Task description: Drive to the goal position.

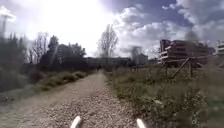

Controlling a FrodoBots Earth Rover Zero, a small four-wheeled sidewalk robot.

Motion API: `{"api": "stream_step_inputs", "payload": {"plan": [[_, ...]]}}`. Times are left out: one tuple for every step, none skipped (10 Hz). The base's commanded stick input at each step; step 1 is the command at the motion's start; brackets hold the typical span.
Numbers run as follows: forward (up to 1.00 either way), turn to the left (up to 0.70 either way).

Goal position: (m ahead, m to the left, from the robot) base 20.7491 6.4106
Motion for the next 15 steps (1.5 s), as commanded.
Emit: {"api": "stream_step_inputs", "payload": {"plan": [[0.5, 0.0], [0.5, 0.0], [0.5, 0.0], [0.5, 0.0], [0.5, 0.0], [0.5, 0.0], [0.5, 0.0], [0.5, 0.0], [0.5, 0.0], [0.5, 0.07], [0.5, 0.35], [0.5, 0.12], [0.5, 0.0], [0.5, 0.0], [0.5, 0.0]]}}
